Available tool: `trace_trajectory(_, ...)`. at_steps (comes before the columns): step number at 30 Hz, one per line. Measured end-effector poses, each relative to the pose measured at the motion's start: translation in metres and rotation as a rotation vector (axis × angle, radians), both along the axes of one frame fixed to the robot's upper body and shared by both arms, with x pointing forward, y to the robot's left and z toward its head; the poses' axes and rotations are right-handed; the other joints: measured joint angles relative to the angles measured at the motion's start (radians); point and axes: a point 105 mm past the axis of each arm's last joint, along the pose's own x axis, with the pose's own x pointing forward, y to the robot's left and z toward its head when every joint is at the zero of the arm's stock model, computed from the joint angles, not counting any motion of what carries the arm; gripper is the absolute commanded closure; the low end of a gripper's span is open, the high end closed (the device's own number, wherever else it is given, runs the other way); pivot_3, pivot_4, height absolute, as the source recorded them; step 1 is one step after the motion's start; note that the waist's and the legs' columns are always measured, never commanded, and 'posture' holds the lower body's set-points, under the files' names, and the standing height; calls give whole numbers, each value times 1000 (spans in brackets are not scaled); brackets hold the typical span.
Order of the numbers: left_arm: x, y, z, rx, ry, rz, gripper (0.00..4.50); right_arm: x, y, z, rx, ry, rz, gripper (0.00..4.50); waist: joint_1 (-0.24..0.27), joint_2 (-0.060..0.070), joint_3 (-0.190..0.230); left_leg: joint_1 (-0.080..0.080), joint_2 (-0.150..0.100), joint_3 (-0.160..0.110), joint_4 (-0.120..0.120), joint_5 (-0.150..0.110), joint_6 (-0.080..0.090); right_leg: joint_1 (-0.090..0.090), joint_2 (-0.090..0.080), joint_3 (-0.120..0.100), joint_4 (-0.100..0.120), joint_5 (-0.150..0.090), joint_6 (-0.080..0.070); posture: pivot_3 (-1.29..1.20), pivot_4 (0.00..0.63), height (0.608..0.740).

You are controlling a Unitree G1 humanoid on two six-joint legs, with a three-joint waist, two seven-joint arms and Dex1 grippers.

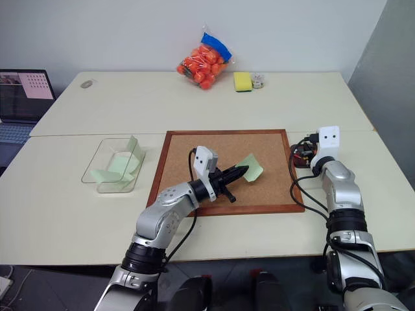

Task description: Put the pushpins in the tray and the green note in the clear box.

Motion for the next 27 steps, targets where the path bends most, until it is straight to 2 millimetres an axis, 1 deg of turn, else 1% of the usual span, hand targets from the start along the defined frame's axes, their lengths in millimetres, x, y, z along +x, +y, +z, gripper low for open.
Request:
trace_trajectory(2,0,0,0,1,0,0,4500,0,0,0,0,-3,-1,1646,0,0,0,0,0,0,0,0,0,0,0,0,0,0,0,0,150,740)
trace_trajectory(3,0,0,0,1,0,0,4500,0,0,0,0,-3,-1,1576,0,0,0,0,0,0,0,0,0,0,0,0,0,0,0,0,150,740)
trace_trajectory(4,0,0,0,1,0,0,4500,0,0,0,0,-3,-3,1237,0,0,0,0,0,0,0,0,0,0,0,0,0,0,0,0,150,740)
trace_trajectory(6,0,0,0,1,-1,0,4500,0,-1,0,0,-3,-6,895,0,0,0,0,0,0,0,0,0,0,0,0,0,0,0,0,150,740)
trace_trajectory(7,0,0,0,1,-1,0,4500,0,-1,0,0,-4,-9,572,0,0,0,0,0,0,0,0,0,0,0,0,0,0,0,0,150,740)
trace_trajectory(9,0,0,0,1,-1,-1,4500,0,-2,1,0,-5,-15,219,0,0,0,0,0,0,0,0,0,0,0,0,0,0,0,0,150,740)
trace_trajectory(14,0,0,1,1,-3,-1,4500,-4,0,7,-12,-37,8,219,0,0,0,0,0,0,0,0,0,0,0,0,0,0,0,0,150,740)
trace_trajectory(16,1,1,1,3,-4,2,4500,-8,6,14,-12,-67,56,219,0,0,0,0,0,0,0,0,0,0,0,0,0,0,0,0,150,740)
trace_trajectory(20,3,6,1,13,-7,27,4500,-23,22,26,-13,-128,190,219,0,0,0,0,0,0,0,0,0,0,0,0,0,0,0,0,150,740)
trace_trajectory(22,6,14,5,15,-17,63,4500,-32,32,36,-10,-163,268,219,-1,0,0,0,0,-1,0,0,0,0,0,0,0,0,0,0,150,740)
trace_trajectory(25,14,33,18,-4,-47,171,4500,-48,56,49,-16,-208,423,219,-3,0,0,0,1,-1,0,0,0,0,1,-1,0,0,0,0,150,740)
trace_trajectory(27,18,45,26,-10,-65,239,4500,-56,71,53,0,-218,511,219,-1,0,0,0,1,-2,0,0,0,0,1,-1,0,0,1,0,150,740)
